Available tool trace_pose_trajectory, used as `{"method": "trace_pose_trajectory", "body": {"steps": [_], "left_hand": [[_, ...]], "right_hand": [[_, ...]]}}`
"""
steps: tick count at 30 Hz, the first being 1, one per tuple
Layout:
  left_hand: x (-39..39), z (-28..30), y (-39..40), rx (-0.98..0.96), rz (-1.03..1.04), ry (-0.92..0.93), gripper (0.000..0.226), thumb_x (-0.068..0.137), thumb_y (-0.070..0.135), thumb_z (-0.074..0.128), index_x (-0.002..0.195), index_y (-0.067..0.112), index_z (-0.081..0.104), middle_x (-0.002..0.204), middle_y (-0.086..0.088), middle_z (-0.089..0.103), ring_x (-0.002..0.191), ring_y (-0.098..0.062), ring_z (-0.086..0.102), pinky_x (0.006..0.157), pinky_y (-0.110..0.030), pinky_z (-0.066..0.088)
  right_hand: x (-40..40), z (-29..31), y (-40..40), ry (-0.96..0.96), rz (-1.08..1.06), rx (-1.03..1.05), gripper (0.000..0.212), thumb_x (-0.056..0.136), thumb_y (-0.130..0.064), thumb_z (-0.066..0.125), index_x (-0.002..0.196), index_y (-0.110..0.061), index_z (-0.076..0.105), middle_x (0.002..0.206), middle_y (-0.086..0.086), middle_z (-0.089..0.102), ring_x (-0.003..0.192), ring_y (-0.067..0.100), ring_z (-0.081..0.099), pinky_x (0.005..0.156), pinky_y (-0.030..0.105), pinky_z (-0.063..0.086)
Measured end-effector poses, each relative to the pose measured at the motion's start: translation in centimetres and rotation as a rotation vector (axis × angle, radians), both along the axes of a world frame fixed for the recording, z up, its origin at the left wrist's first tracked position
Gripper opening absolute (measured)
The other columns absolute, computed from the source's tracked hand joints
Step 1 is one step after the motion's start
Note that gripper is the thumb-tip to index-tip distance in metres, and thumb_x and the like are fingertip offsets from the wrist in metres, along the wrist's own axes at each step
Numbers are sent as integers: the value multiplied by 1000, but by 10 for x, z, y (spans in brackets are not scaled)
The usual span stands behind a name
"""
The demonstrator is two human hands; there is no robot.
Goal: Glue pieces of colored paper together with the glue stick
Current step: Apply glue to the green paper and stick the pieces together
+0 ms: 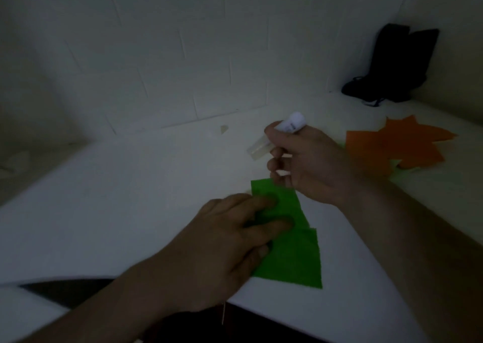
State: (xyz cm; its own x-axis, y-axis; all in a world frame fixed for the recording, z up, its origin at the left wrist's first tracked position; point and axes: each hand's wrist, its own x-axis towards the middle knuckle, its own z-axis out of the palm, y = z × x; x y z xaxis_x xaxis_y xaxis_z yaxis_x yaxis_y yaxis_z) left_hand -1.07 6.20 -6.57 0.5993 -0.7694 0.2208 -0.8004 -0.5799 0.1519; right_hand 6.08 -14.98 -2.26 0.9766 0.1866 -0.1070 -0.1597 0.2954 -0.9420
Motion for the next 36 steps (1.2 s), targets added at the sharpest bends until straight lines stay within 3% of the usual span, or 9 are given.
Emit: {"method": "trace_pose_trajectory", "body": {"steps": [4,8,14,16,19,22,26,29,36], "left_hand": [[8,4,24,-38,6,57,47,98,58,52,144,52,44,152,6,34,137,-15,35,108,-38,36],[55,20,72,70,-41,107,33,94,63,56,122,47,67,128,4,62,119,-18,60,100,-39,46],[87,55,89,55,251,-92,30,85,16,73,101,41,79,110,0,70,98,-25,61,86,-36,46],[63,57,56,-107,268,-81,31,86,4,76,98,32,80,108,1,70,99,-23,63,87,-37,52],[13,40,-8,-214,70,-34,22,97,24,60,112,20,75,112,0,70,103,-14,60,96,-30,48],[-20,12,-47,-33,111,-45,52,107,52,39,140,17,58,131,-5,59,118,-23,50,105,-38,42],[-29,6,-50,66,206,-17,72,102,66,24,157,21,37,149,-3,44,132,-23,40,111,-40,39],[-31,8,-48,77,202,-9,76,100,71,23,160,26,30,160,-2,32,143,-22,30,117,-41,34],[-29,3,-49,73,231,55,84,91,84,26,161,38,20,170,4,14,156,-20,5,126,-43,17]], "right_hand": [[-4,-3,0,62,7,-84,6,95,-23,72,100,-20,71,93,7,56,79,23,60,82,53,61],[-3,-2,3,67,-14,-59,4,96,-23,72,100,-23,70,95,6,54,77,20,57,79,50,62],[-2,-3,7,137,-20,0,4,95,-23,72,98,-23,70,93,5,55,85,23,57,77,58,61],[-3,-1,7,151,-22,53,3,95,-25,72,94,-22,70,83,3,56,80,22,59,74,55,61],[-1,1,5,107,-120,119,9,98,-27,69,95,-19,67,75,2,54,68,17,55,62,35,57],[1,-3,-2,-172,-286,-274,12,98,-35,69,96,-23,67,69,-9,59,62,9,54,55,24,44],[-2,-9,-4,-499,-267,-840,22,92,-49,69,99,-29,66,84,-20,70,79,-5,66,71,21,50],[-3,-9,3,-558,-169,-989,19,91,-47,69,88,-33,57,79,-22,65,77,-8,62,64,10,42],[4,-14,11,-566,-130,-1064,22,91,-45,69,95,-24,68,86,-6,72,79,7,65,80,33,55]]}}
